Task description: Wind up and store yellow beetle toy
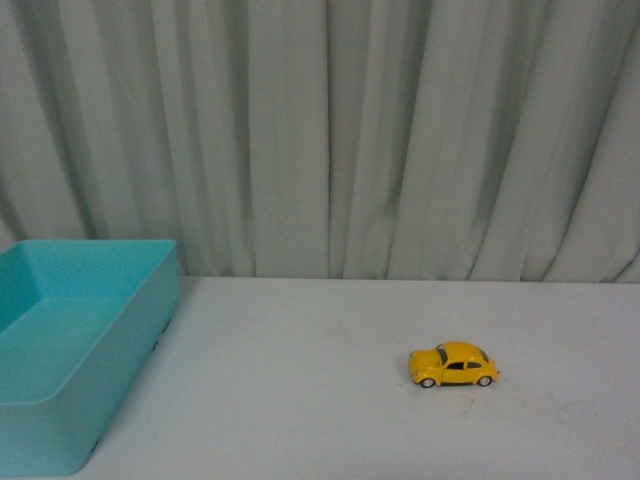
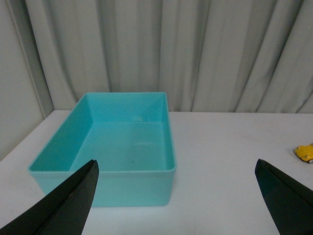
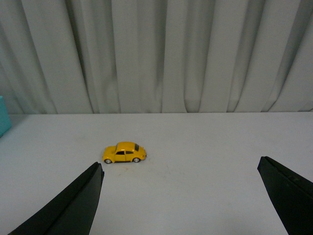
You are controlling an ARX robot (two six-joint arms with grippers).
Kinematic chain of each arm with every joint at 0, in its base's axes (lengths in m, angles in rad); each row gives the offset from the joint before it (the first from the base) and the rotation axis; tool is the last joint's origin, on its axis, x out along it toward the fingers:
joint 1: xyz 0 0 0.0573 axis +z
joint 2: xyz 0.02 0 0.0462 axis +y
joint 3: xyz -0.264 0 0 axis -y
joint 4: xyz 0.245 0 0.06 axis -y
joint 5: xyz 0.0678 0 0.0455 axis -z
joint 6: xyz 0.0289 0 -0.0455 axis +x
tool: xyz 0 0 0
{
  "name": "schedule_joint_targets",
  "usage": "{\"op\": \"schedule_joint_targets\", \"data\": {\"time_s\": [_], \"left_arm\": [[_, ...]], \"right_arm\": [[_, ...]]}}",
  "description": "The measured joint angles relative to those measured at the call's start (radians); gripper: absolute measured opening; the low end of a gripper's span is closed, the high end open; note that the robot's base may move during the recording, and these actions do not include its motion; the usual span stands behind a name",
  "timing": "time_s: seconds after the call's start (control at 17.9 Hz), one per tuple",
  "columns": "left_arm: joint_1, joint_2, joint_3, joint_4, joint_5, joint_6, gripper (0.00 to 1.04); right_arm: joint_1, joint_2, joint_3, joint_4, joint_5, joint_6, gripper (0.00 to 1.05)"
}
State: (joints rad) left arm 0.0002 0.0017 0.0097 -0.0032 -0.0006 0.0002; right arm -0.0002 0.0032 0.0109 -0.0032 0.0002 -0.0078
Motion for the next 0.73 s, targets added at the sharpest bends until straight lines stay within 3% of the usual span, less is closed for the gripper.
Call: {"op": "schedule_joint_targets", "data": {"time_s": [0.73], "left_arm": [[0.000, 0.001, 0.000, -0.002, 0.000, 0.000, 0.98]], "right_arm": [[0.000, 0.001, 0.000, -0.002, 0.000, 0.000, 0.98]]}}
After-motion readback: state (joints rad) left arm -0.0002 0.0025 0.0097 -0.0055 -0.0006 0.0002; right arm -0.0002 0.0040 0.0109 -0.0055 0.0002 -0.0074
